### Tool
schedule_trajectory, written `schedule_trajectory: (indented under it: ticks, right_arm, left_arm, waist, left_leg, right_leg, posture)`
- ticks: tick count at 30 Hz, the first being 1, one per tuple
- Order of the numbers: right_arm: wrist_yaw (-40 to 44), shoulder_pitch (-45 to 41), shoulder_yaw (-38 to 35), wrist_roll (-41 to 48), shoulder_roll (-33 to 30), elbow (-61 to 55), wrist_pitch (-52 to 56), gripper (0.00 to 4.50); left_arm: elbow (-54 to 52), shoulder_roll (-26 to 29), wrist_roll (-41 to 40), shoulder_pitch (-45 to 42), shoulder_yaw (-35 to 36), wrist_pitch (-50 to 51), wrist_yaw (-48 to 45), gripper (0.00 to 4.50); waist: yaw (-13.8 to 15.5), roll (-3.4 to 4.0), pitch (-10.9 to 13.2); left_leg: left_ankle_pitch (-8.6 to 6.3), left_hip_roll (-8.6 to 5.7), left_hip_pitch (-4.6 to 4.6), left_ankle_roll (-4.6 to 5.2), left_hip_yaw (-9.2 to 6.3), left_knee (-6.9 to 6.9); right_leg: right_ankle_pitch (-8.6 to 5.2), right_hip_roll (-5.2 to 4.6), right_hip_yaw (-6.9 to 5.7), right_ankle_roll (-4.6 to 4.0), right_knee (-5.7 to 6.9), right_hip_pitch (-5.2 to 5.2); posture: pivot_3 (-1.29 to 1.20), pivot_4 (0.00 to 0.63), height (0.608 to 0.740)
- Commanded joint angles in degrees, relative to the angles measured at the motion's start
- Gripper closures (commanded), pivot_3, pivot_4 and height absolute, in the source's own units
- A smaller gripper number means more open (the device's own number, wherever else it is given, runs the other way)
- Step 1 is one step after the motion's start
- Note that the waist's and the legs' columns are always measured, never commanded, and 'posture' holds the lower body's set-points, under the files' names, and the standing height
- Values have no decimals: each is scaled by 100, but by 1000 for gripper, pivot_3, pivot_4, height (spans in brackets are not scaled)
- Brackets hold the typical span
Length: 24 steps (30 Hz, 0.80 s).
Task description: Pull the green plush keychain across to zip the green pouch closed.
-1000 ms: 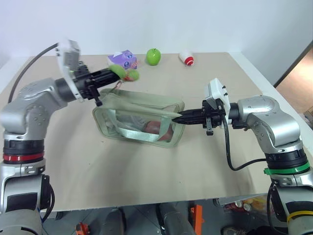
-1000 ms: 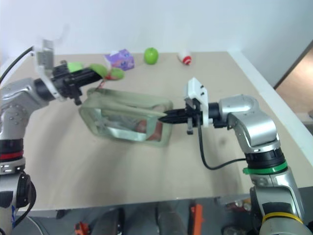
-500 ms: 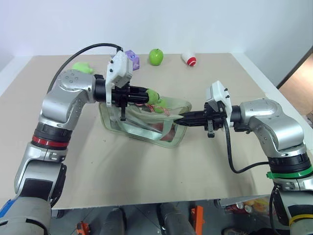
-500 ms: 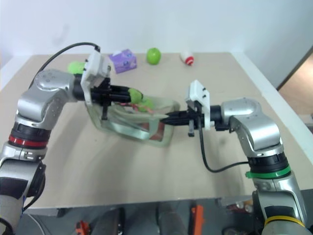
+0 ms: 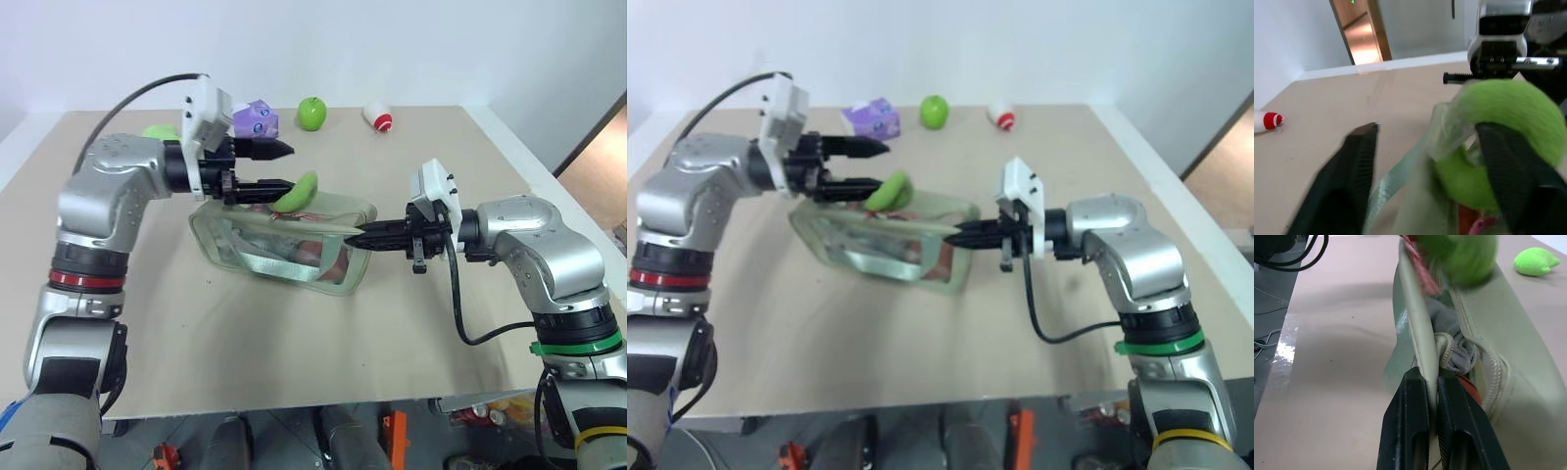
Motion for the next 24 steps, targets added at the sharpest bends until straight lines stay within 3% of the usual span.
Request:
schedule_trajectory:
  ticks: [1,6,10,16,24]
  right_arm:
    - [49,-199,12,31,49,-31,-136,4500]
    - [131,-300,75,35,87,85,-184,4500]
    - [191,-367,110,23,126,166,-219,4500]
    - [276,-444,183,-14,233,222,-245,4500]
    - [267,-405,182,-35,280,166,-224,4500]
  left_arm:
    - [-368,310,-349,17,468,226,-30,520]
    - [-835,1294,-553,750,847,529,-472,520]
    - [-794,1689,-445,1112,921,467,-455,520]
    - [-1001,1784,-558,1383,1076,555,-259,520]
    - [-592,2063,-969,1747,2041,928,93,520]
  waist:
    - [-6,0,0]
    - [-84,1,0]
    - [-94,0,0]
    - [-93,0,0]
    - [-122,1,0]
  left_leg:
    - [0,1,0,0,0,0]
    - [0,4,4,0,2,-1]
    - [0,6,3,0,-4,-2]
    - [0,5,3,0,-3,2]
    - [0,9,5,1,-2,-8]
  right_leg:
    - [0,0,0,0,0,1]
    - [-1,0,0,-2,1,0]
    - [-2,2,-9,-5,3,1]
    - [-3,0,-8,-5,2,3]
    - [-6,4,-8,-11,3,-4]
  posture:
    - [0,150,740]
    - [0,150,740]
    - [0,150,740]
    - [0,150,740]
    - [0,150,740]
